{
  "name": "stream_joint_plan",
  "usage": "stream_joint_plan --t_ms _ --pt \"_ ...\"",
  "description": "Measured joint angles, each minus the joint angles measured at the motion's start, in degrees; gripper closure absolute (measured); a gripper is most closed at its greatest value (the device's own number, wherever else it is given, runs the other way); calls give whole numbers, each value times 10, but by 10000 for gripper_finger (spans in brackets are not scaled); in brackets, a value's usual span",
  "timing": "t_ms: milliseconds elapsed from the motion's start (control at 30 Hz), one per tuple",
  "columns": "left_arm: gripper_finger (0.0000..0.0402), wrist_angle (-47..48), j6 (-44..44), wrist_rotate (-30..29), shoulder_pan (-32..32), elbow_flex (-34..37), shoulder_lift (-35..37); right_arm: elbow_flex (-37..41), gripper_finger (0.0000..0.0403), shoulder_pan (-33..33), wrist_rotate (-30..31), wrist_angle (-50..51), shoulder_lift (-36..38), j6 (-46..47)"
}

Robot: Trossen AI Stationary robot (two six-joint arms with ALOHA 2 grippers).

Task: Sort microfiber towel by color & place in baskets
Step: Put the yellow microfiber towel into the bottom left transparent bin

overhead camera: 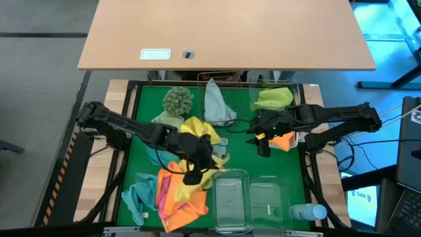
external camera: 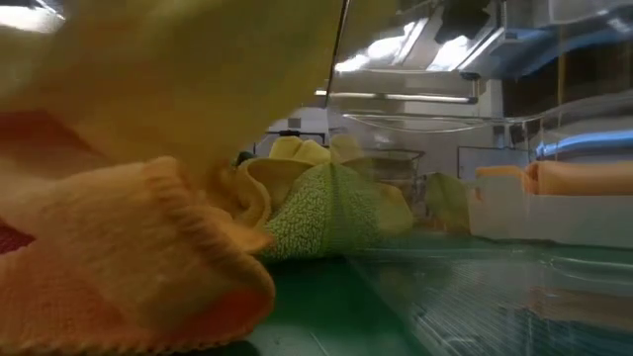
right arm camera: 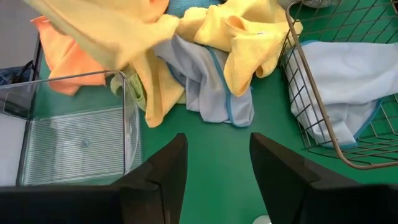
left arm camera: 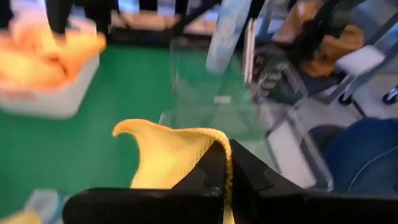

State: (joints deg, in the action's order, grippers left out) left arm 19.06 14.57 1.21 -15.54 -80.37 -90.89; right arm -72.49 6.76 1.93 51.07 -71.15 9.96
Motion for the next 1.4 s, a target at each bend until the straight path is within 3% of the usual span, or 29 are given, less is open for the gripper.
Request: stream_joint_plan --t_ms 300,533,867,1400 --pt "401 19 -2 -1 -4 -133 0 0 230 0 17 7 0 -1" --pt "401 -7 -3 -2 -19 -195 1 0 230 0 56 27 0 -1" --pt "401 -99 -12 -28 -60 -201 -9 0 230 0 66 29 0 0" --pt "401 -186 -31 -54 -82 -201 -100 0 230 0 65 30 0 0"
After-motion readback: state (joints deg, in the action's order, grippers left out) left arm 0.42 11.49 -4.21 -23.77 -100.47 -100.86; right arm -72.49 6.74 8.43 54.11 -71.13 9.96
